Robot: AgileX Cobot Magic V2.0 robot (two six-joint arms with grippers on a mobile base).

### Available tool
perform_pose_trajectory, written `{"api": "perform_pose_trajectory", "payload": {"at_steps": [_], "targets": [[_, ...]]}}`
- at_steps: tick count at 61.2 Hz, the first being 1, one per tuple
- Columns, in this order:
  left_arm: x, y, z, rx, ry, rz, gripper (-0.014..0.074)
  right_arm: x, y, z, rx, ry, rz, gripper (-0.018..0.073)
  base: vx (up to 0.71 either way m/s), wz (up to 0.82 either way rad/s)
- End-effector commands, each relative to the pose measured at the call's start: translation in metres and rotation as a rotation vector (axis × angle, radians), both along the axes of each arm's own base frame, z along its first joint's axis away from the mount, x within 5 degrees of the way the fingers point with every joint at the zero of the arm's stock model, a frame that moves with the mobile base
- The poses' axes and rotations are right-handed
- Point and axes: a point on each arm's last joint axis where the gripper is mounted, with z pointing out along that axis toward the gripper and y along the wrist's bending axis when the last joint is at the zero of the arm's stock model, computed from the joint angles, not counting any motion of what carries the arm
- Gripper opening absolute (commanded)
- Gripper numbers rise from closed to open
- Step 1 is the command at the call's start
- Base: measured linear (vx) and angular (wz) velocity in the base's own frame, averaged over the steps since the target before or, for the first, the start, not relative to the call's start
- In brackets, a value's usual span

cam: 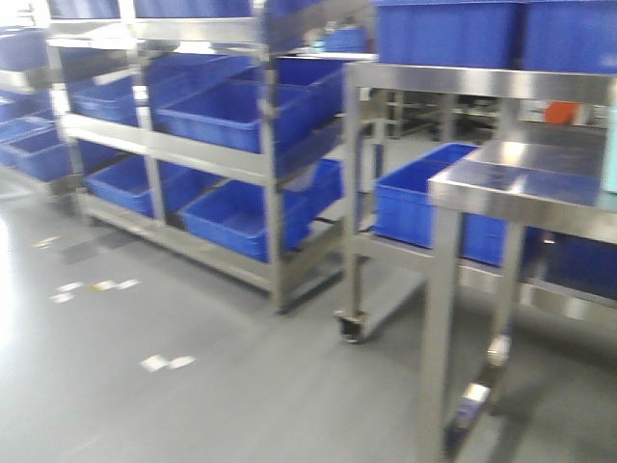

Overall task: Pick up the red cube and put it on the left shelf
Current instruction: 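Drive the base away from the table holding the red cube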

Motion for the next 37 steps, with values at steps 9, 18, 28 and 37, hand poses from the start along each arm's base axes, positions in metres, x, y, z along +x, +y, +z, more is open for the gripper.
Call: {"api": "perform_pose_trajectory", "payload": {"at_steps": [9,18,28,37], "targets": [[0.0009,0.0004,-0.0004,-0.009,-0.053,0.003,0.0106,-0.0006,0.0014,0.018,-0.004,-0.119,0.017,0.0059,-0.18,0.66],[0.0009,0.0004,-0.0004,-0.009,-0.053,0.003,0.0106,-0.0006,0.0014,0.018,-0.004,-0.119,0.017,0.0059,-0.2,0.65],[0.0009,0.0004,-0.0004,-0.009,-0.053,0.003,0.0106,-0.0006,0.0014,0.018,-0.004,-0.119,0.017,0.0059,-0.2,0.71],[0.0009,0.0004,-0.0004,-0.009,-0.053,0.003,0.0106,-0.0006,0.0014,0.018,-0.004,-0.119,0.017,0.0059,-0.19,0.6]]}}
